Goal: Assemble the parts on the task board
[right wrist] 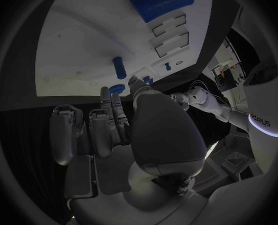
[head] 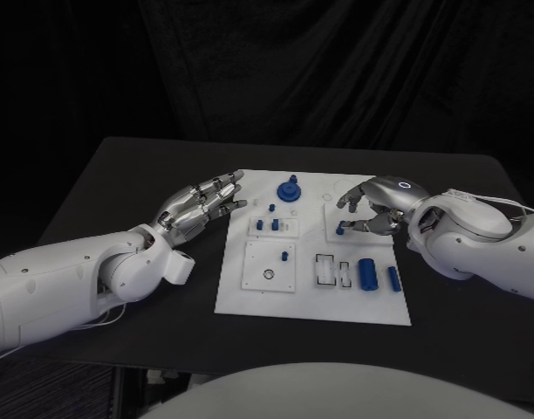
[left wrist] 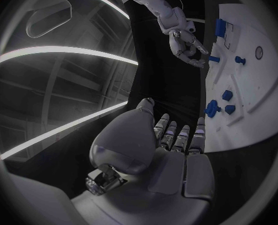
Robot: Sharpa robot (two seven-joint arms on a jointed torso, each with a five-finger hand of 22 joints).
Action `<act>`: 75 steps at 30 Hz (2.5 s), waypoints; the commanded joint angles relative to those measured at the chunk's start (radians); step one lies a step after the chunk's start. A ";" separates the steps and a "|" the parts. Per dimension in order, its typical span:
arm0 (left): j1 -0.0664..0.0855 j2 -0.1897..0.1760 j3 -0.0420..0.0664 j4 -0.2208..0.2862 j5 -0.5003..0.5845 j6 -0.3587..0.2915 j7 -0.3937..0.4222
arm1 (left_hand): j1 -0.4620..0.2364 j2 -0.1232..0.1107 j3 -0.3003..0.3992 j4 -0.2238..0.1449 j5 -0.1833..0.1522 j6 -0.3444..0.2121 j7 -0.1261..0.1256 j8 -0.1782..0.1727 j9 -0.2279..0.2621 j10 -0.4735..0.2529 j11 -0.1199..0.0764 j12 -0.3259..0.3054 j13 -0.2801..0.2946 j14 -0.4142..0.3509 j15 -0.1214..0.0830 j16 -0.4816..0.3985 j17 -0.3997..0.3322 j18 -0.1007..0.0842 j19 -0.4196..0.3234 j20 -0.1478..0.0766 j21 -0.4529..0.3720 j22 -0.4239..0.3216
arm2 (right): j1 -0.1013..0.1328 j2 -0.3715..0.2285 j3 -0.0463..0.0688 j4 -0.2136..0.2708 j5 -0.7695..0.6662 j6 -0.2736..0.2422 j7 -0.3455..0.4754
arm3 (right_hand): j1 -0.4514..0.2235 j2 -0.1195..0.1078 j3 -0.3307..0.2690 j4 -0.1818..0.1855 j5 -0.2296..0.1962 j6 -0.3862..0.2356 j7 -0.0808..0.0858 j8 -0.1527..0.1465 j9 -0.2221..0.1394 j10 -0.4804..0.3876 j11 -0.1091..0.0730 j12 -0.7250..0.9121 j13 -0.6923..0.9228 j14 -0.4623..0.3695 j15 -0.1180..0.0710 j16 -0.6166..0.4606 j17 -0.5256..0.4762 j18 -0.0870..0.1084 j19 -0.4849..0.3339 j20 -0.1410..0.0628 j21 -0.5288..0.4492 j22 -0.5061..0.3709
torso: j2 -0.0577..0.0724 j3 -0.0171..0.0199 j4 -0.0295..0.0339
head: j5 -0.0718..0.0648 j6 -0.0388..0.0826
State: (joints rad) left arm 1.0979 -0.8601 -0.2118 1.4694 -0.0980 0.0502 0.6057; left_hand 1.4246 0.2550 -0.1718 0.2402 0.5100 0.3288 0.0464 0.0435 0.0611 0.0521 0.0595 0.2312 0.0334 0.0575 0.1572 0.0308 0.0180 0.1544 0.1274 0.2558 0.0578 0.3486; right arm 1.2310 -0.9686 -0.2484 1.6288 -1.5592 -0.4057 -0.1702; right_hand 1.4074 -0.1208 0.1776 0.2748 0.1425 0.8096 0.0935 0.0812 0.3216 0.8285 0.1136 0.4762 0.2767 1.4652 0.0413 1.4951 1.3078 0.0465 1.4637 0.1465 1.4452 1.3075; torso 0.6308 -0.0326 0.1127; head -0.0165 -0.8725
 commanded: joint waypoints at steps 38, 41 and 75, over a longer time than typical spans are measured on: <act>-0.023 -0.009 0.001 0.003 0.005 0.007 0.000 | 0.036 0.005 0.018 -0.008 0.025 0.023 0.028 0.009 0.004 0.001 0.002 0.015 0.001 0.000 0.002 0.009 0.000 0.014 -0.002 -0.001 0.005 -0.009 | -0.046 0.056 0.001 -0.053 -0.030 0.000 0.023 | 0.170 0.036 0.083 -0.090 0.245 0.221 0.033 0.093 0.033 0.166 -0.037 -0.061 -0.076 0.049 -0.036 -0.002 0.095 -0.011 0.029 -0.032 -0.004 0.217 | -0.002 -0.0009 -0.0008 | 0.004 0.000; -0.026 -0.011 0.001 0.004 0.005 0.007 -0.002 | 0.036 0.005 0.018 -0.008 0.025 0.024 0.028 0.009 0.004 0.001 0.002 0.015 0.001 0.000 0.002 0.009 0.000 0.014 -0.003 -0.001 0.005 -0.009 | -0.046 0.054 0.001 -0.050 -0.030 -0.010 0.022 | 0.182 0.038 0.094 -0.105 0.248 0.226 0.036 0.099 0.042 0.180 -0.040 -0.066 -0.080 0.049 -0.039 -0.004 0.093 -0.011 0.028 -0.035 -0.005 0.216 | -0.002 -0.0011 0.0011 | 0.004 0.000; -0.033 -0.008 0.001 -0.002 0.005 -0.035 0.045 | 0.044 -0.027 0.008 -0.009 0.033 0.030 0.029 0.011 0.005 0.002 -0.001 0.023 0.001 -0.057 -0.112 -0.031 -0.018 -0.016 -0.046 -0.146 -0.016 -0.088 | 0.043 0.113 0.001 0.186 -0.161 0.145 0.049 | 0.158 -0.006 0.176 -0.134 0.228 0.222 0.043 0.090 0.071 0.233 -0.039 -0.102 -0.096 0.050 -0.040 -0.006 0.092 -0.011 0.028 -0.037 -0.004 0.217 | -0.004 -0.0028 0.0014 | 0.026 0.000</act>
State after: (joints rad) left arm 1.0661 -0.8699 -0.2118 1.4666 -0.0976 0.0271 0.6131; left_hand 1.4705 0.2372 -0.1597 0.2331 0.5397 0.3557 0.0735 0.0482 0.0654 0.0557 0.0660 0.2580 0.0343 0.0001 0.0494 0.0035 0.0015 0.1543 0.0797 0.1144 0.0456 0.2601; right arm 1.2798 -0.8631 -0.2471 1.8141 -1.6357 -0.3133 -0.1330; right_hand 1.5748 -0.1257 0.3497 0.1390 0.3767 1.0320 0.1353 0.1750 0.3923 1.0298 0.1039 0.3772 0.1796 1.4688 0.0089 1.4867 1.3074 0.0468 1.4653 0.1161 1.4396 1.3076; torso 0.6275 -0.0347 0.1132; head 0.0105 -0.8725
